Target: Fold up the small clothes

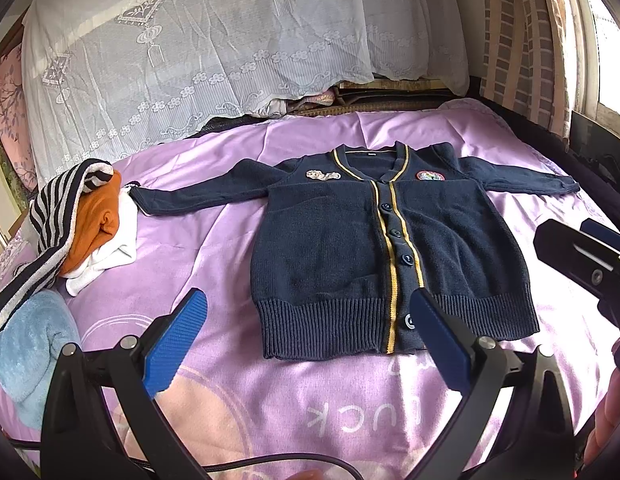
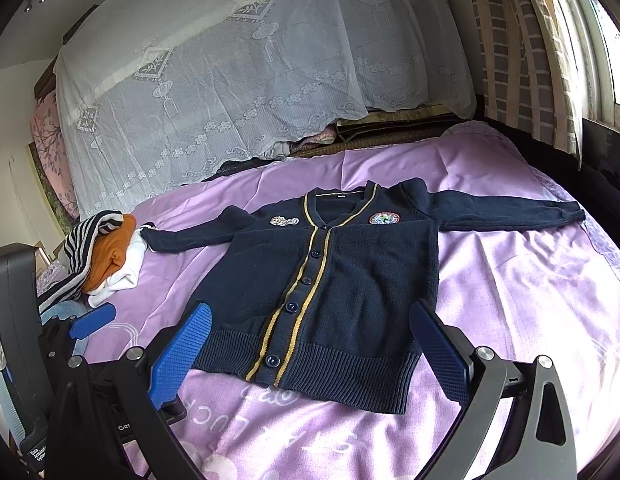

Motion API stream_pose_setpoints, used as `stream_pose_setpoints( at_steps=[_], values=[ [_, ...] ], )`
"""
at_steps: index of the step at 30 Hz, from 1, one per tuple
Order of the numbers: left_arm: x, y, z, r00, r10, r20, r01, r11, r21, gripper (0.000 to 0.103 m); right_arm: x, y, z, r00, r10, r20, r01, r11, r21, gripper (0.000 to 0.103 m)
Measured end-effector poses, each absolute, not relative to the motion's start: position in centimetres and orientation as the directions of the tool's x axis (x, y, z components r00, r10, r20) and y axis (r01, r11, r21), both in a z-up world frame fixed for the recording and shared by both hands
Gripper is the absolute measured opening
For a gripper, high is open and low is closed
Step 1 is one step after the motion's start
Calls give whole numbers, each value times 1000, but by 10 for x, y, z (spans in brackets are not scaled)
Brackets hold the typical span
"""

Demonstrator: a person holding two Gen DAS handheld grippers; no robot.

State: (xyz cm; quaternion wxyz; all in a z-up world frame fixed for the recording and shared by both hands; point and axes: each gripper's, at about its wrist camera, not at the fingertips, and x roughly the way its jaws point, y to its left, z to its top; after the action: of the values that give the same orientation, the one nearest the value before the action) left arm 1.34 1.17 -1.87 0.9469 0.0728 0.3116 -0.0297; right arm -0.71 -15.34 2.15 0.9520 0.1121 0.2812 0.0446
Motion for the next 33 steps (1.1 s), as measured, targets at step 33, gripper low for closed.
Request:
stream_pose_setpoints(
  at_steps=[33],
  values=[
    [13,9,-25,795,-12,-607,104,988,117,98,-6,-152,19,835,148,-530,-22,971,238,100]
  ],
)
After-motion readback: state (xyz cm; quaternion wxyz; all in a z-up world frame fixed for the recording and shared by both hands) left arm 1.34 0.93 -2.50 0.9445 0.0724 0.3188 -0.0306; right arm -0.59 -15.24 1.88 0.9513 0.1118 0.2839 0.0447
